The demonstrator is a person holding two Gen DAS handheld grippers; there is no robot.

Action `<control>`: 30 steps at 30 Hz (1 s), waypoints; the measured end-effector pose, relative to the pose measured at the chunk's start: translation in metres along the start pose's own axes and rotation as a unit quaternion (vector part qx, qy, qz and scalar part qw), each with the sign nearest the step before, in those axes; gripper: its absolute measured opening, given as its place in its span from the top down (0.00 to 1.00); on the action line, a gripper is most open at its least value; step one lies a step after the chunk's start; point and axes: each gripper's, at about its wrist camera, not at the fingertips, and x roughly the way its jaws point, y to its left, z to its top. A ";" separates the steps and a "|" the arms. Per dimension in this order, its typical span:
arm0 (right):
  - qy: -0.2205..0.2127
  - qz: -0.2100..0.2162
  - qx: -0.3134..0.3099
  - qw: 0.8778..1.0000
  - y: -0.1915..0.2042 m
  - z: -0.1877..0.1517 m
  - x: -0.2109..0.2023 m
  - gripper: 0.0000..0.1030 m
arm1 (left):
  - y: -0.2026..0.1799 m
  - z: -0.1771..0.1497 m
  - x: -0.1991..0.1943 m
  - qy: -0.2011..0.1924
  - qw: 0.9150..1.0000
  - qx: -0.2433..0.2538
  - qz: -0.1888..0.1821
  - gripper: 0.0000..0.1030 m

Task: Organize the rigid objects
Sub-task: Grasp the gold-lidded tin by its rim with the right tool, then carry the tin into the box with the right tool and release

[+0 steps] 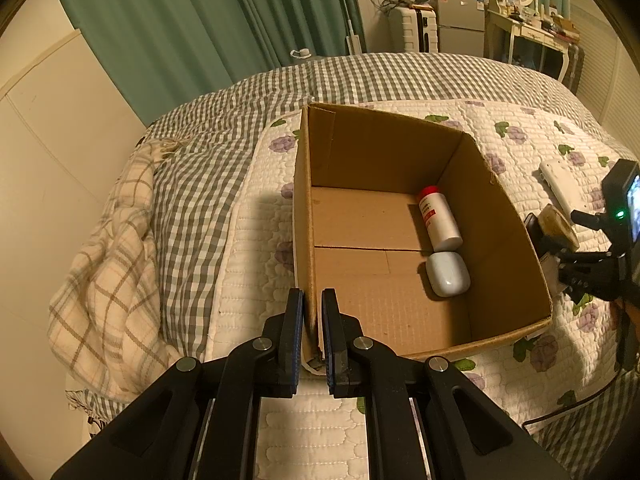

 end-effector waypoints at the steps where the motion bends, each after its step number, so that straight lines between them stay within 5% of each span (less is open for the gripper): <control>1: -0.004 0.003 0.002 1.000 -0.003 0.000 -0.004 0.34 | 0.000 0.000 0.000 0.000 1.000 -0.001 0.000 0.92; 8: -0.034 -0.009 0.005 0.999 -0.019 0.000 -0.027 0.51 | 0.000 0.000 0.000 0.000 1.000 -0.001 0.000 0.92; 12: -0.028 -0.022 -0.002 0.999 -0.021 -0.001 -0.025 0.73 | 0.000 0.000 0.000 0.000 1.000 -0.001 0.000 0.92; 21: -0.039 -0.011 0.008 0.999 -0.026 -0.007 -0.034 0.77 | 0.001 0.000 0.000 -0.001 1.000 -0.002 -0.002 0.92; 30: -0.088 -0.004 -0.010 0.996 -0.022 0.008 -0.092 0.77 | 0.002 -0.001 -0.002 -0.002 1.000 -0.005 -0.010 0.92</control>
